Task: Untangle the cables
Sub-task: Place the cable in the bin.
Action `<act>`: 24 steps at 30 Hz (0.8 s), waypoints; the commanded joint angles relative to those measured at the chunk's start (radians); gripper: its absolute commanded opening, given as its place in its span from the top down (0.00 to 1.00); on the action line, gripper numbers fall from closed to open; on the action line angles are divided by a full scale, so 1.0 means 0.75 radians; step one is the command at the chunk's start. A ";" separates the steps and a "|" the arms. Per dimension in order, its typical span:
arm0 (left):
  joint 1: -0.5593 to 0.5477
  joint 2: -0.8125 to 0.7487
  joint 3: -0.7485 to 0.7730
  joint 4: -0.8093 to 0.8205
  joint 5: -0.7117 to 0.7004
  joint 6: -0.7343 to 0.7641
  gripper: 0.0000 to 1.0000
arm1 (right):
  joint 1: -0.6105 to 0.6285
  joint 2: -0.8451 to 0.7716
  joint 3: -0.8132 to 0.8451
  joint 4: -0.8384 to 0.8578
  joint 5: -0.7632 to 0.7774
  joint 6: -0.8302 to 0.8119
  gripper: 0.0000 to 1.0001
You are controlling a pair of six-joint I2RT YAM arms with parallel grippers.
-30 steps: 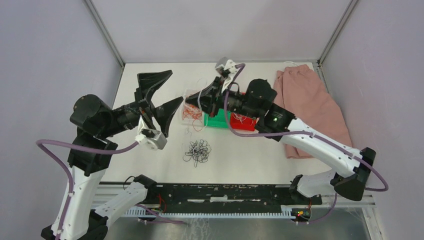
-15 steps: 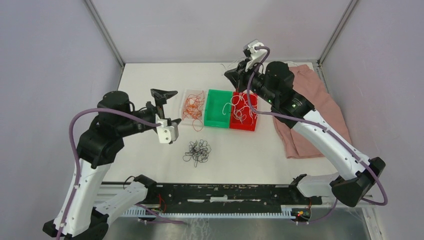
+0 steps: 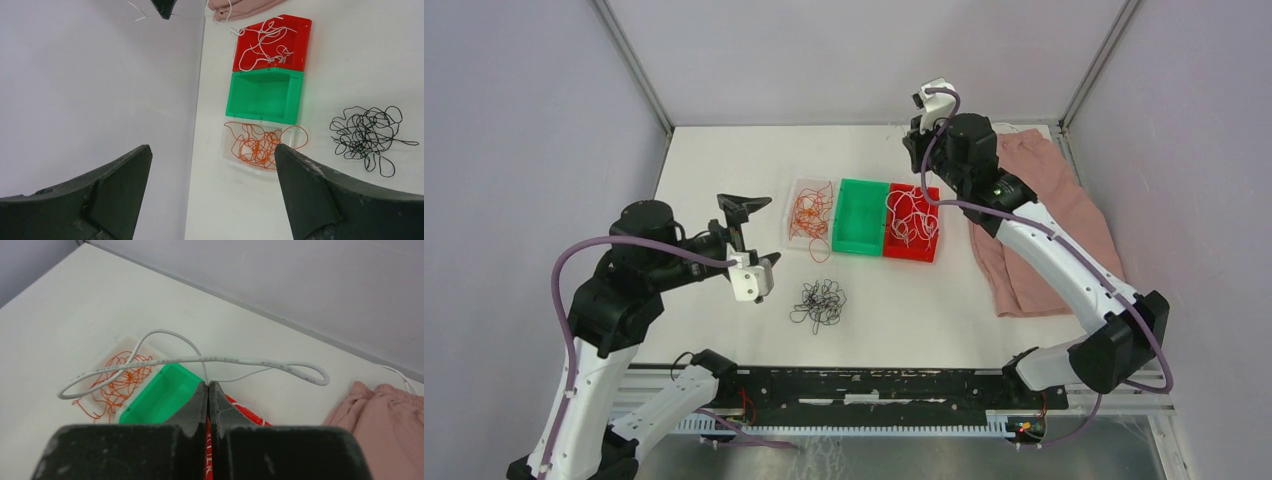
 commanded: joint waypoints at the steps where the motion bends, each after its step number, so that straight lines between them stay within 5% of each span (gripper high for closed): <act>1: 0.000 -0.017 -0.008 0.036 0.000 -0.134 0.01 | -0.027 0.032 -0.034 0.110 0.136 -0.070 0.99; 24: 0.000 -0.025 -0.014 0.088 0.018 -0.188 0.01 | -0.049 0.440 -0.208 0.027 0.345 0.068 0.99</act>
